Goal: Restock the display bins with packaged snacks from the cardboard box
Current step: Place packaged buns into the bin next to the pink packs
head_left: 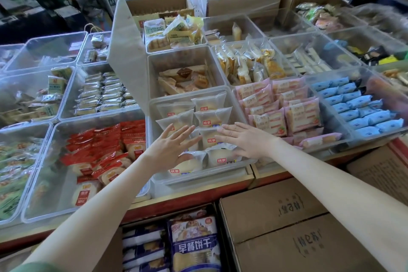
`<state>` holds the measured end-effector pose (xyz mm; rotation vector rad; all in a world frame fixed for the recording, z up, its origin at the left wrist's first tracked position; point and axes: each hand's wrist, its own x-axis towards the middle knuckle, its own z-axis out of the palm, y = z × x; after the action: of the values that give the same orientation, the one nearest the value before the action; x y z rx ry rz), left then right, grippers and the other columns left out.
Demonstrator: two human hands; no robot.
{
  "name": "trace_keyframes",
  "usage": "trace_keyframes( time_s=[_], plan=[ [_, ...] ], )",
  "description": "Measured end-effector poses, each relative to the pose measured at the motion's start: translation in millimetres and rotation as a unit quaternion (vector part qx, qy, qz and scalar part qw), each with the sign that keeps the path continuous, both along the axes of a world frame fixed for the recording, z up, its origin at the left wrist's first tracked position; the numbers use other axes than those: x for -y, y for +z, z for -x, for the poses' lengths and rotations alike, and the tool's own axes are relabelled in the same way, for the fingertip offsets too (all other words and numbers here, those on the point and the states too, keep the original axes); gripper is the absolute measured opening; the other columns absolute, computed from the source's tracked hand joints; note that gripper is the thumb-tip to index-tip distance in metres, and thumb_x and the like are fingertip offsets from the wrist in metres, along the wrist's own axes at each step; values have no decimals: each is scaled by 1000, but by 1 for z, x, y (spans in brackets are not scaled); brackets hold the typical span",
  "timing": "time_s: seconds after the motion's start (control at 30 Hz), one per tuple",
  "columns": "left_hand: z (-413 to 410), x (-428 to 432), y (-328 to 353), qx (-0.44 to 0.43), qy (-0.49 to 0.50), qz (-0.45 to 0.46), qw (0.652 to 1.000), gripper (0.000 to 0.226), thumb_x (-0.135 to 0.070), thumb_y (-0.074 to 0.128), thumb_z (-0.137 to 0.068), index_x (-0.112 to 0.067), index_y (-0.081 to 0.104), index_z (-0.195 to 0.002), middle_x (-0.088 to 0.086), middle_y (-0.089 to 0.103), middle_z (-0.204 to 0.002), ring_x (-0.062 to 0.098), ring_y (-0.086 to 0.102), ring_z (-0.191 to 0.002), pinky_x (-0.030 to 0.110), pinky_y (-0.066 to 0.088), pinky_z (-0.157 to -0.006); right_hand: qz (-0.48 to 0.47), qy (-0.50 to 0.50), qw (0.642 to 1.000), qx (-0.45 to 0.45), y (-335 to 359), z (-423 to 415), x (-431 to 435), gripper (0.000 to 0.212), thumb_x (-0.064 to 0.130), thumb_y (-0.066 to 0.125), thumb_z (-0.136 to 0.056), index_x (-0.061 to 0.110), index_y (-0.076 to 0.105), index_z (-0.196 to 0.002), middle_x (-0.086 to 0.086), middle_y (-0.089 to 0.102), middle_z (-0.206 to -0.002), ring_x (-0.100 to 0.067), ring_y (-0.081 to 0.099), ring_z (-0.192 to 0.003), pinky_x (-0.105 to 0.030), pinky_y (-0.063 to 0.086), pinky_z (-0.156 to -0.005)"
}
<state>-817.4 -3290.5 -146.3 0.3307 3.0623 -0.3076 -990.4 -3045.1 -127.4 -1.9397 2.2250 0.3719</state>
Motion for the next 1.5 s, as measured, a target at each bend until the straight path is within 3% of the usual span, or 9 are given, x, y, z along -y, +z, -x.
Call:
trace_keyframes(
  time_s=[0.27, 0.47, 0.63, 0.77, 0.87, 1.0, 1.23, 1.4, 1.5],
  plan=[
    [70, -115, 34, -77, 37, -77, 993, 63, -57, 14, -98, -23, 40, -144, 14, 35, -151, 30, 35, -139, 60, 28, -109, 112, -113, 987, -30, 30, 47, -87, 66, 35, 44, -97, 24, 8, -152, 1, 6, -159, -16, -1, -147, -42, -2, -118],
    [156, -208, 35, -43, 100, -81, 991, 75, -60, -2, -86, -27, 12, -152, 7, -1, -160, 22, -3, -148, 47, -7, -117, 110, -187, 976, -21, 25, 115, -171, 69, 44, 40, -97, 28, 0, -151, 4, -3, -160, -13, -7, -147, -36, -10, -113],
    [203, -243, 19, 7, 164, -102, 981, 59, -51, 23, -100, -28, 9, -152, 5, 1, -161, 20, 1, -148, 42, -3, -120, 112, -232, 964, 70, 5, 155, -203, 65, 45, 34, -99, 28, 0, -152, 8, -1, -160, -9, -5, -146, -32, -3, -114],
    [209, -241, 18, 25, 209, -122, 970, 58, -51, 18, -99, -27, 14, -152, 6, 12, -160, 23, 12, -147, 43, 6, -120, 120, -219, 961, 120, 1, 174, -197, 60, 41, 35, -100, 24, 9, -152, 5, 6, -160, -11, 3, -146, -32, 3, -116],
    [211, -223, 22, -13, 271, -139, 952, 52, -42, 21, -102, -22, 26, -149, 6, 33, -152, 23, 30, -140, 39, 13, -118, 142, -212, 952, 169, 5, 188, -174, 58, 36, 38, -100, 20, 16, -152, 1, 17, -158, -15, 12, -145, -34, 8, -116],
    [222, -186, 23, -87, 359, -76, 926, 45, -12, 50, -92, -16, 44, -136, 8, 53, -129, 26, 47, -123, 36, 29, -102, 207, -245, 907, 274, 2, 213, -122, 50, 22, 42, -100, 20, 29, -148, -3, 36, -150, -20, 30, -140, -38, 24, -115],
    [257, -142, 7, -49, 385, -78, 918, 29, -28, 49, -94, -26, 56, -123, 5, 43, -120, 25, 37, -118, 38, 26, -92, 257, -324, 847, 335, -14, 237, -53, 30, 17, 41, -100, 18, 54, -127, -7, 63, -114, -22, 60, -96, -39, 51, -85],
    [265, -128, -3, -10, 378, -95, 921, 26, -36, 49, -94, -34, 58, -118, 1, 35, -130, 23, 28, -122, 40, 23, -98, 305, -350, 826, 318, -26, 242, -33, 12, 15, 52, -96, 16, 53, -107, -1, 61, -105, -18, 56, -97, -36, 49, -88],
    [264, -128, -4, -55, 372, -121, 919, 22, -32, 52, -94, -29, 63, -113, 0, 38, -133, 22, 29, -122, 38, 22, -97, 334, -351, 816, 314, -32, 244, -33, 8, 9, 58, -91, 16, 58, -92, 3, 62, -92, -14, 57, -87, -21, 44, -73]
  ],
)
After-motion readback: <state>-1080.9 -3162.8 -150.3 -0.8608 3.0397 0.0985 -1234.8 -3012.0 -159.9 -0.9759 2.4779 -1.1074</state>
